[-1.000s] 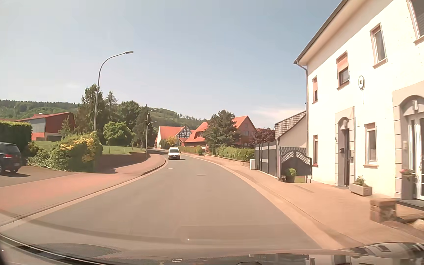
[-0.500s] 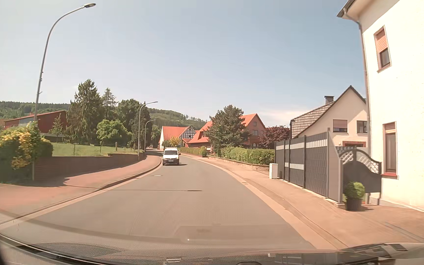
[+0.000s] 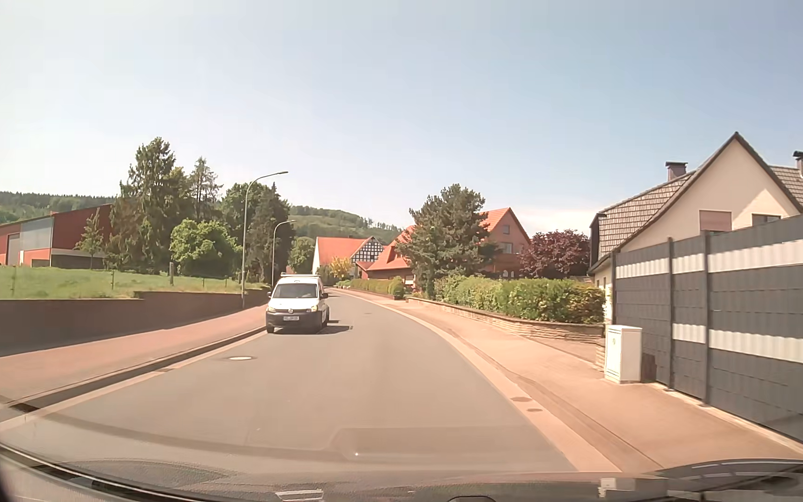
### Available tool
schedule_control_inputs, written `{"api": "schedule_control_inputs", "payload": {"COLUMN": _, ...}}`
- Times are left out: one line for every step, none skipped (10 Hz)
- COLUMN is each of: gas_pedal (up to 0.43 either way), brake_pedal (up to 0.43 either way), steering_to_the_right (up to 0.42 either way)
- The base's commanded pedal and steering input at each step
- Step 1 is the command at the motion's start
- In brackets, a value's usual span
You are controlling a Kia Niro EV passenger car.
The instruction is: Follow the waypoints while adhering to traffic rules and regulations
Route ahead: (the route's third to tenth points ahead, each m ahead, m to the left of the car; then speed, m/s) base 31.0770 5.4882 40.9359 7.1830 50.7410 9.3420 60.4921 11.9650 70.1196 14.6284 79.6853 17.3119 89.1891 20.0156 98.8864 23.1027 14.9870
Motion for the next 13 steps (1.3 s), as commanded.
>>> {"api": "schedule_control_inputs", "payload": {"gas_pedal": 0.177, "brake_pedal": 0.0, "steering_to_the_right": -0.024}}
{"api": "schedule_control_inputs", "payload": {"gas_pedal": 0.177, "brake_pedal": 0.0, "steering_to_the_right": -0.025}}
{"api": "schedule_control_inputs", "payload": {"gas_pedal": 0.177, "brake_pedal": 0.0, "steering_to_the_right": -0.025}}
{"api": "schedule_control_inputs", "payload": {"gas_pedal": 0.177, "brake_pedal": 0.0, "steering_to_the_right": -0.026}}
{"api": "schedule_control_inputs", "payload": {"gas_pedal": 0.177, "brake_pedal": 0.0, "steering_to_the_right": -0.026}}
{"api": "schedule_control_inputs", "payload": {"gas_pedal": 0.177, "brake_pedal": 0.0, "steering_to_the_right": -0.026}}
{"api": "schedule_control_inputs", "payload": {"gas_pedal": 0.177, "brake_pedal": 0.0, "steering_to_the_right": -0.027}}
{"api": "schedule_control_inputs", "payload": {"gas_pedal": 0.177, "brake_pedal": 0.0, "steering_to_the_right": -0.029}}
{"api": "schedule_control_inputs", "payload": {"gas_pedal": 0.177, "brake_pedal": 0.0, "steering_to_the_right": -0.03}}
{"api": "schedule_control_inputs", "payload": {"gas_pedal": 0.177, "brake_pedal": 0.0, "steering_to_the_right": -0.031}}
{"api": "schedule_control_inputs", "payload": {"gas_pedal": 0.177, "brake_pedal": 0.0, "steering_to_the_right": -0.031}}
{"api": "schedule_control_inputs", "payload": {"gas_pedal": 0.189, "brake_pedal": 0.0, "steering_to_the_right": -0.031}}
{"api": "schedule_control_inputs", "payload": {"gas_pedal": 0.189, "brake_pedal": 0.0, "steering_to_the_right": -0.031}}
